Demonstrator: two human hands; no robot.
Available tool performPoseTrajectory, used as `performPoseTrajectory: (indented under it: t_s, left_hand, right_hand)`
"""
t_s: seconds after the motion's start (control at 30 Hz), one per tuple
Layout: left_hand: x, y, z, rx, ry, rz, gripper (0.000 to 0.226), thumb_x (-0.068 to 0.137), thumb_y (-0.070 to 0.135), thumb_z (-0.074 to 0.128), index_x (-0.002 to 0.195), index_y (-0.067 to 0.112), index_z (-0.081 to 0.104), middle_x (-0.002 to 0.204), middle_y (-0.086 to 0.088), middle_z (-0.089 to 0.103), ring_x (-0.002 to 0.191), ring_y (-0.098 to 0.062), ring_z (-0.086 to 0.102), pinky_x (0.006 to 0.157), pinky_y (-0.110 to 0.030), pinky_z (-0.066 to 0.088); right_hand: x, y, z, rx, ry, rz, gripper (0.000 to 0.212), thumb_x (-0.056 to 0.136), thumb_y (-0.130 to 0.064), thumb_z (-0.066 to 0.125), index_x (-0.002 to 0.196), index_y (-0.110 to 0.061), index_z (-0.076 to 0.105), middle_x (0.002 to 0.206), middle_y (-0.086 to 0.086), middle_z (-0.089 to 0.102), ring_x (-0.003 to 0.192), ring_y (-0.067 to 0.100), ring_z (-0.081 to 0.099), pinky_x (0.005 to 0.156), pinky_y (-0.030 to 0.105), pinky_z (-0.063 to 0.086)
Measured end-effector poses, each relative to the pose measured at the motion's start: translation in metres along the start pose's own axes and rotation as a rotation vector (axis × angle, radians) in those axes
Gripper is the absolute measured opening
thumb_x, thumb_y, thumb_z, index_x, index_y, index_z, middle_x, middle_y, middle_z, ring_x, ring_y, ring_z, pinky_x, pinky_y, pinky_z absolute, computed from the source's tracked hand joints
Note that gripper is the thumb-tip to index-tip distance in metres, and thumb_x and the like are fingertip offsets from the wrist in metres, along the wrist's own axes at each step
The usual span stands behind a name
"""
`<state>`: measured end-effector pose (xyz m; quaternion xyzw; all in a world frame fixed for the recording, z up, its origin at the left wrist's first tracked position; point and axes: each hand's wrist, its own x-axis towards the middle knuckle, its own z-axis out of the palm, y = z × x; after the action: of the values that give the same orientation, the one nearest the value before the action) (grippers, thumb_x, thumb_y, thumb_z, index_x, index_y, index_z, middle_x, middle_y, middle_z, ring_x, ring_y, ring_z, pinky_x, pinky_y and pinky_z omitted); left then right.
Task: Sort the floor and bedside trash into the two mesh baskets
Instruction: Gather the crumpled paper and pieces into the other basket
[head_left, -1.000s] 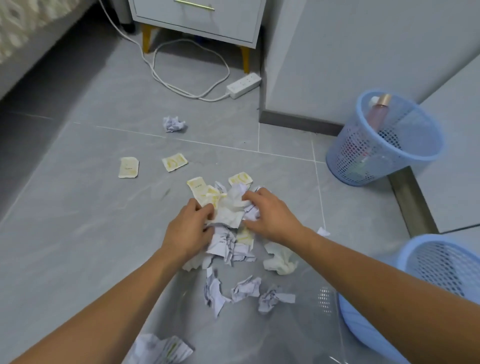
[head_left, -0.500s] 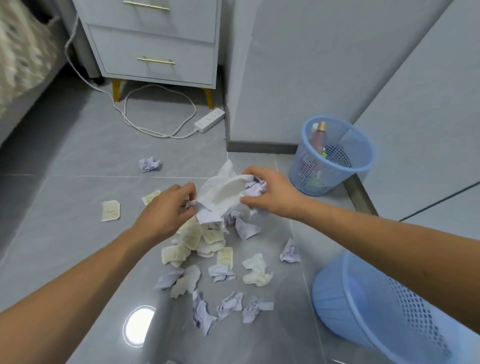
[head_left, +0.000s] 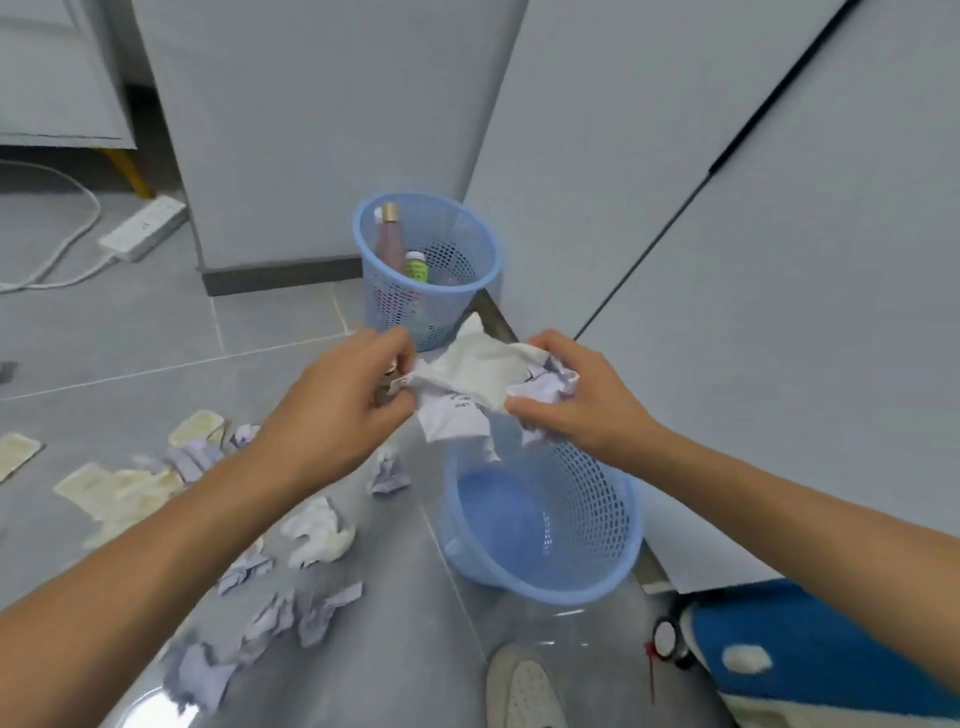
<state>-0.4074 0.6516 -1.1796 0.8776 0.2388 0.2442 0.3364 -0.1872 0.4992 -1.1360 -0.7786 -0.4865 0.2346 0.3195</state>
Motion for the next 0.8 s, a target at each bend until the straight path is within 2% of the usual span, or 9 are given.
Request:
performPoseTrajectory:
  t_s: [0.17,0.23,0.3,0.4,0.5,0.57,0.63,0.7,0.8]
  left_hand:
    - [0.002,0.031,0.096,0.096,-0.171,0.02,0.018,0.092,0.029,0.061,0.093,0.025,0.044,0.092,0.0,0.049,0.087,-0.028,0.053,0.065,-0.039,0.043]
    - [-0.003,0.034,0.128,0.214,-0.251,0.038,0.015,0.093,0.029,0.059,0.101,0.024,0.048,0.099,-0.002,0.05,0.096,-0.029,0.054,0.064,-0.037,0.038]
    - [-0.007,0.033,0.15,0.327,-0.324,0.064,0.022,0.092,0.026,0.061,0.111,0.021,0.05,0.107,-0.005,0.052,0.104,-0.03,0.054,0.063,-0.037,0.036]
    - [-0.007,0.031,0.167,0.452,-0.366,0.083,0.037,0.087,0.018,0.068,0.119,0.023,0.051,0.117,-0.004,0.05,0.112,-0.029,0.051,0.061,-0.037,0.039]
    - [-0.007,0.033,0.166,0.462,-0.421,0.079,0.05,0.087,0.027,0.07,0.132,0.027,0.048,0.13,-0.001,0.045,0.121,-0.025,0.043,0.071,-0.035,0.046]
    - [-0.014,0.034,0.156,0.4,-0.362,0.115,0.045,0.089,0.031,0.068,0.132,0.025,0.054,0.132,-0.001,0.05,0.121,-0.024,0.045,0.079,-0.037,0.054]
    - [-0.023,0.032,0.14,0.314,-0.245,0.176,0.035,0.09,0.03,0.066,0.124,0.023,0.061,0.126,0.0,0.057,0.116,-0.023,0.05,0.08,-0.041,0.057]
    - [-0.031,0.022,0.118,0.278,-0.118,0.189,0.026,0.091,0.033,0.063,0.115,0.023,0.063,0.113,0.003,0.059,0.104,-0.02,0.052,0.073,-0.039,0.055]
    - [-0.048,-0.015,0.08,0.288,0.023,0.053,0.022,0.093,0.035,0.061,0.111,0.023,0.06,0.103,0.004,0.057,0.098,-0.02,0.053,0.066,-0.033,0.047]
  right_hand:
    - [-0.046,0.077,-0.003,-0.112,-0.023,0.193,0.032,0.073,-0.022,0.083,0.096,-0.032,0.064,0.089,-0.009,0.071,0.081,0.008,0.066,0.075,0.03,0.054]
    - [-0.05,0.097,0.005,-0.159,-0.05,0.212,0.034,0.071,-0.023,0.081,0.098,-0.031,0.064,0.093,-0.008,0.071,0.087,0.011,0.067,0.08,0.039,0.057]
    - [-0.051,0.109,0.013,-0.199,-0.076,0.203,0.038,0.071,-0.024,0.082,0.102,-0.03,0.062,0.097,-0.008,0.068,0.091,0.012,0.065,0.083,0.041,0.055]
    - [-0.05,0.119,0.024,-0.278,-0.148,0.219,0.057,0.073,-0.028,0.087,0.123,-0.027,0.059,0.119,-0.002,0.062,0.112,0.018,0.058,0.098,0.037,0.047]
    - [-0.047,0.125,0.03,-0.301,-0.21,0.237,0.077,0.073,-0.041,0.085,0.141,-0.032,0.05,0.137,-0.002,0.055,0.127,0.016,0.05,0.11,0.038,0.042]
    - [-0.045,0.122,0.033,-0.315,-0.222,0.214,0.079,0.072,-0.053,0.078,0.143,-0.039,0.047,0.142,-0.006,0.054,0.13,0.013,0.049,0.112,0.042,0.041]
    - [-0.04,0.109,0.033,-0.344,-0.178,0.145,0.07,0.077,-0.05,0.074,0.141,-0.037,0.051,0.142,-0.008,0.056,0.13,0.012,0.051,0.112,0.041,0.043]
    - [-0.03,0.085,0.034,-0.34,-0.027,0.016,0.05,0.081,-0.041,0.071,0.129,-0.03,0.062,0.127,-0.008,0.065,0.114,0.01,0.06,0.1,0.038,0.052]
    - [-0.001,0.036,0.053,-0.294,0.112,-0.17,0.028,0.083,-0.025,0.067,0.111,-0.023,0.064,0.103,-0.007,0.064,0.094,0.01,0.061,0.084,0.034,0.055]
